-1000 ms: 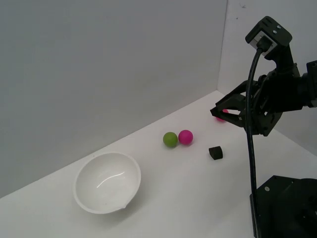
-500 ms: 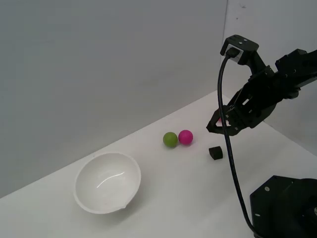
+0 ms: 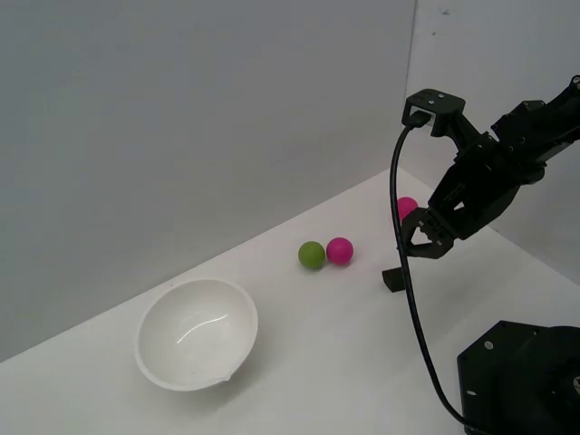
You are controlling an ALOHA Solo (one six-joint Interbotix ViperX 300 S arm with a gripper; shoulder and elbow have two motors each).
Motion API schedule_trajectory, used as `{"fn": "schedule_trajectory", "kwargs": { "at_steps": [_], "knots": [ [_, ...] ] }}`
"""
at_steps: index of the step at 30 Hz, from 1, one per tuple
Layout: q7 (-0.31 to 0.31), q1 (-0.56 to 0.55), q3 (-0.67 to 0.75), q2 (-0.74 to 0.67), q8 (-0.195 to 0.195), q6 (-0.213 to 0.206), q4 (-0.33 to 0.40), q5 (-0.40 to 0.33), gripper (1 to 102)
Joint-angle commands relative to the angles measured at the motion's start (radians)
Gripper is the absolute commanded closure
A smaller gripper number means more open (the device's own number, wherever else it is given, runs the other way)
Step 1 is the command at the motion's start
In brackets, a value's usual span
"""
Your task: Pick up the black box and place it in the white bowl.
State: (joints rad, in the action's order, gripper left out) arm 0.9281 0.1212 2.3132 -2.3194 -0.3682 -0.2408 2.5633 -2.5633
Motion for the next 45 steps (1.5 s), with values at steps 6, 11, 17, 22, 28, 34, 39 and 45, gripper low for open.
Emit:
{"fn": "schedule_trajectory", "kwargs": {
  "at_steps": [6,11,17,22,28,34,39,45],
  "knots": [
    [-0.002,0.008,-0.029,0.034,-0.014,0.006,-0.034,0.037,3],
    [-0.002,0.011,-0.072,0.075,-0.008,0.005,-0.067,0.071,3],
    [0.0,0.012,-0.164,0.167,-0.008,-0.009,-0.095,0.097,3],
    [-0.002,0.012,-0.235,0.239,-0.014,-0.034,-0.092,0.094,3],
    [-0.048,0.009,-0.275,0.279,-0.017,-0.046,-0.084,0.084,3],
    [-0.075,0.002,-0.314,0.316,-0.017,-0.055,-0.067,0.067,3],
    [-0.106,-0.012,-0.344,0.347,-0.017,-0.069,-0.051,0.049,3],
    [-0.127,-0.012,-0.399,0.402,-0.023,-0.074,-0.038,0.038,3]
  ]
}}
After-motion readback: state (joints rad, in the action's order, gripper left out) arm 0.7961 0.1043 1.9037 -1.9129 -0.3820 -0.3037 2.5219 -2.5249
